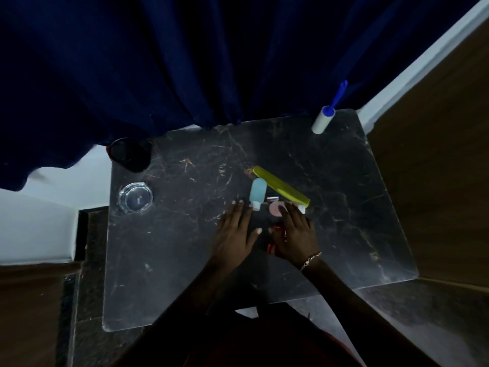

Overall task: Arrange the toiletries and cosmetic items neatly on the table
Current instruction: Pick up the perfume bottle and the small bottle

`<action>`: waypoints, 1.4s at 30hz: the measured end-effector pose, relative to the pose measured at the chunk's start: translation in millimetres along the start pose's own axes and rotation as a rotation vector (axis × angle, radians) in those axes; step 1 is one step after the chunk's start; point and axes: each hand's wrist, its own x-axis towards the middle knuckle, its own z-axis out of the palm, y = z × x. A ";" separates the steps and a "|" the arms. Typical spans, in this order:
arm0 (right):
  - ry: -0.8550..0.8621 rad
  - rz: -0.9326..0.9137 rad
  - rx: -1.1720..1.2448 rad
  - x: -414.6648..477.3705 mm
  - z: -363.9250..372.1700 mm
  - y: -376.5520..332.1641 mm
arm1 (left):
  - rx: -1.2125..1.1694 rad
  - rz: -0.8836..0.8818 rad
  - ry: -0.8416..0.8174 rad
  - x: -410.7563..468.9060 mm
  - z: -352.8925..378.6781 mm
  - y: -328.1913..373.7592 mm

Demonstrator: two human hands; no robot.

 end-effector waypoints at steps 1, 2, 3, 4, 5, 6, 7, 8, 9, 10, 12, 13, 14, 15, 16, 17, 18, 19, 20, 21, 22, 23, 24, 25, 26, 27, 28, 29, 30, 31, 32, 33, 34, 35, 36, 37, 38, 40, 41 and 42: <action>0.002 0.025 0.012 -0.5 -1.9 7.3 | -0.005 0.002 0.000 3.6 0.8 6.6; 0.010 0.048 0.029 -1.4 -2.6 13.4 | -0.016 -0.006 -0.008 6.5 1.7 12.2; 0.009 0.080 0.056 -2.2 -5.5 18.5 | -0.029 -0.021 -0.019 9.2 4.1 18.3; 0.005 0.114 0.102 -2.9 -7.5 23.8 | -0.051 -0.044 -0.034 11.6 6.9 24.2; -0.015 0.165 0.167 -3.4 -9.4 28.7 | -0.084 -0.073 -0.058 13.7 8.8 31.3; -0.045 0.215 0.232 -3.3 -7.7 35.4 | -0.130 -0.108 -0.093 15.6 11.8 37.5; -0.093 0.260 0.260 -3.4 -7.2 39.9 | -0.184 -0.152 -0.139 18.0 15.5 42.0; -0.137 0.282 0.273 -3.7 -3.8 45.9 | -0.242 -0.205 -0.184 21.1 19.1 46.8; -0.177 0.298 0.272 -4.2 -0.5 50.6 | -0.301 -0.264 -0.218 25.0 22.8 50.9; -0.197 0.316 0.283 -4.8 4.4 54.3 | -0.354 -0.315 -0.235 28.1 27.0 54.5; -0.232 0.425 0.357 -5.3 2.8 49.9 | -0.424 -0.385 -0.264 32.1 34.9 60.3; -0.262 0.498 0.402 -5.6 1.6 46.8 | -0.447 -0.409 -0.291 33.1 36.9 63.7; -0.284 0.555 0.457 -6.1 3.2 44.4 | -0.469 -0.430 -0.324 33.5 37.9 66.9; -0.298 0.578 0.512 -7.1 4.8 42.6 | -0.493 -0.446 -0.350 33.6 38.2 69.5; -0.305 0.573 0.549 -8.4 8.6 43.8 | -0.515 -0.461 -0.364 33.9 38.3 70.7; -0.315 0.567 0.574 -9.3 10.6 44.0 | -0.523 -0.474 -0.368 34.1 39.3 70.2; -0.321 0.552 0.585 -10.0 11.5 44.6 | -0.532 -0.484 -0.367 33.9 38.9 69.8; -0.326 0.544 0.593 -10.9 11.3 45.3 | -0.546 -0.494 -0.365 33.4 38.8 69.0; -0.328 0.541 0.593 -12.0 16.5 49.2 | -0.562 -0.498 -0.364 32.4 37.6 68.1; -0.347 0.534 0.595 -13.4 19.6 53.7 | -0.586 -0.504 -0.371 30.8 36.4 67.4; -0.366 0.511 0.613 -14.6 29.7 62.1 | -0.610 -0.506 -0.377 28.7 35.4 67.3; -0.375 0.483 0.640 -16.1 44.7 72.9 | -0.638 -0.519 -0.379 25.3 34.8 67.3; -0.375 0.470 0.659 -16.8 49.1 75.5 | -0.674 -0.537 -0.376 21.2 34.6 67.4; -0.378 0.443 0.661 -17.6 39.7 69.4 | -0.723 -0.561 -0.361 16.9 34.3 66.3; -0.374 0.414 0.664 -18.5 25.3 60.2 | -0.777 -0.585 -0.337 11.8 34.3 64.2; -0.365 0.403 0.670 -19.9 10.5 50.1 | -0.830 -0.602 -0.317 7.1 34.7 61.8; -0.352 0.406 0.689 -20.6 1.2 42.5 | -0.882 -0.615 -0.301 2.2 32.3 60.2; -0.353 0.393 0.712 -20.7 -4.6 37.5 | -0.939 -0.621 -0.287 -1.6 29.9 58.3; -0.351 0.369 0.723 -19.8 -9.4 32.1 | -1.002 -0.621 -0.277 -5.0 27.1 56.7; -0.344 0.323 0.725 -18.5 -9.1 28.5 | -1.064 -0.627 -0.263 -8.3 23.6 54.9; -0.343 0.277 0.706 -16.2 -10.6 24.8 | -1.120 -0.629 -0.247 -9.6 18.3 55.3; -0.340 0.231 0.689 -12.6 -12.2 21.1 | -1.170 -0.637 -0.223 -10.4 15.0 54.1; -0.362 0.182 0.683 -7.9 -15.9 16.9 | -1.212 -0.655 -0.194 -11.6 9.3 52.1; -0.386 0.127 0.674 -2.9 -20.7 11.6 | -1.253 -0.674 -0.164 -12.9 3.9 48.4; -0.403 0.073 0.673 4.2 -25.0 7.4 | -1.279 -0.693 -0.141 -14.4 -3.0 44.9; -0.406 0.026 0.666 12.7 -28.7 5.0 | -1.312 -0.701 -0.127 -14.9 -9.7 41.9; -0.387 -0.001 0.653 22.4 -31.4 1.6 | -1.347 -0.711 -0.120 -16.5 -16.5 38.3; -0.267 -0.011 0.590 44.1 -32.0 -2.3 | -1.418 -0.732 -0.098 -19.0 -28.3 32.7; -0.198 -0.016 0.520 54.7 -31.2 -3.1 | -1.447 -0.741 -0.082 -20.5 -33.7 30.6; -0.170 -0.016 0.448 64.4 -30.4 -3.4 | -1.473 -0.736 -0.075 -21.9 -39.6 30.1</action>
